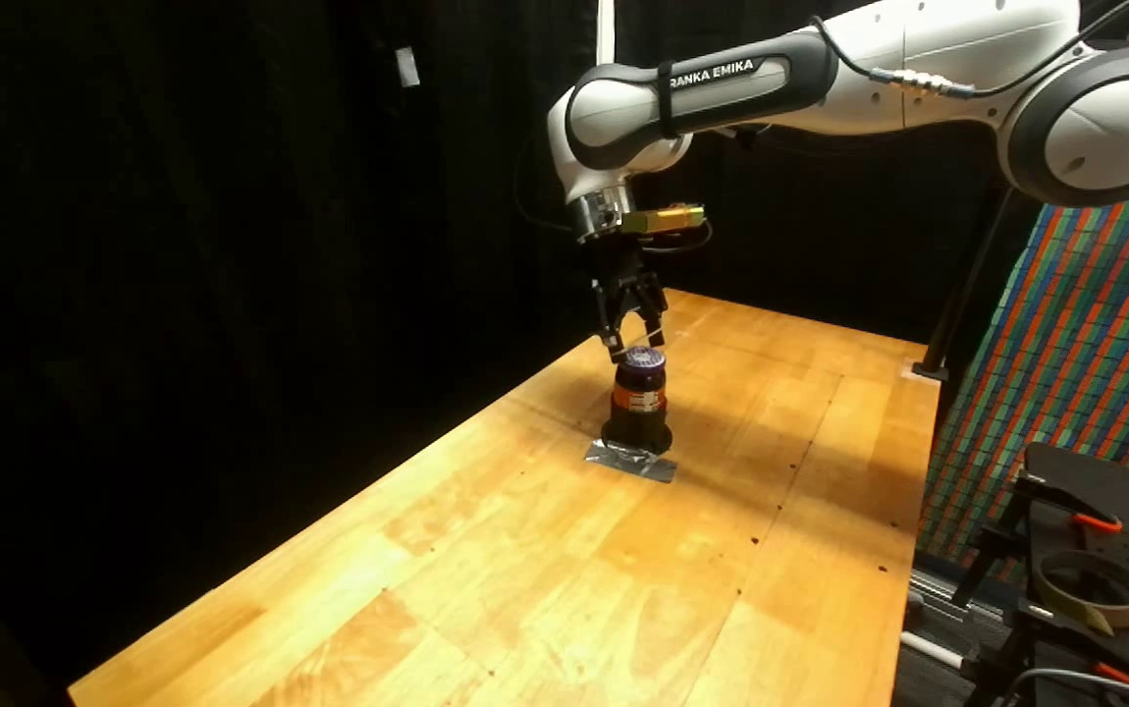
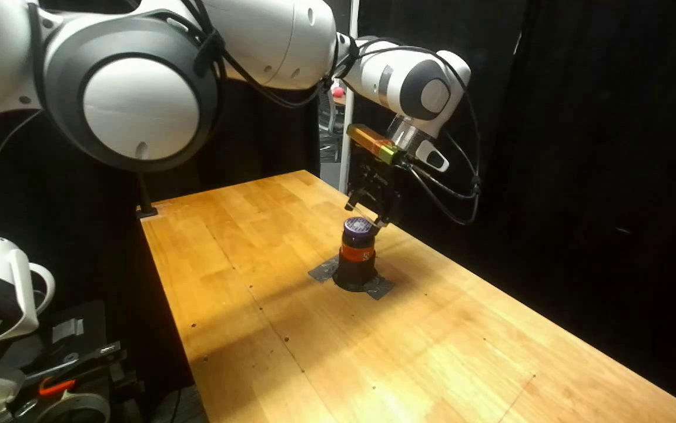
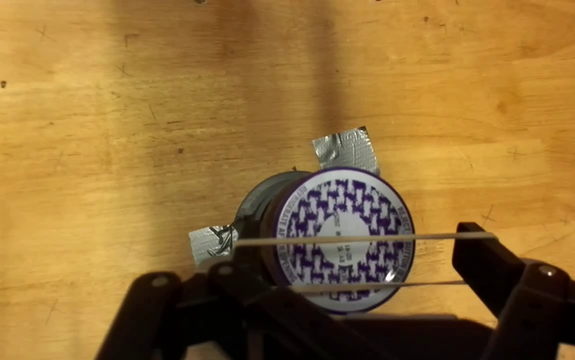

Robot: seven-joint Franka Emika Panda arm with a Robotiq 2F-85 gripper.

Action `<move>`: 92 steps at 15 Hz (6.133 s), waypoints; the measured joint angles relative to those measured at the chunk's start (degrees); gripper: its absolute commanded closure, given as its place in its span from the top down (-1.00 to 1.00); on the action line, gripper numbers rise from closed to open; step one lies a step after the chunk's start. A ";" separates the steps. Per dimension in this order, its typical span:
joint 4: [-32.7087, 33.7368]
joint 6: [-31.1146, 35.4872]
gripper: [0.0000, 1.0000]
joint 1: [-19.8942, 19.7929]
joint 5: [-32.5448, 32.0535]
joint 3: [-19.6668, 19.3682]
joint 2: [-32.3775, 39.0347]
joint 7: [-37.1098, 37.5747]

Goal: Put the rubber band on the cup

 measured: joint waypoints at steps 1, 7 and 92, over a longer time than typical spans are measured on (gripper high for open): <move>0.32 0.04 1.00 0.01 0.00 0.05 0.31 -0.01; 1.80 3.34 1.00 0.19 -0.46 -0.06 2.79 -0.01; -102.74 139.43 -1.00 12.07 1.17 -4.47 -39.44 -0.51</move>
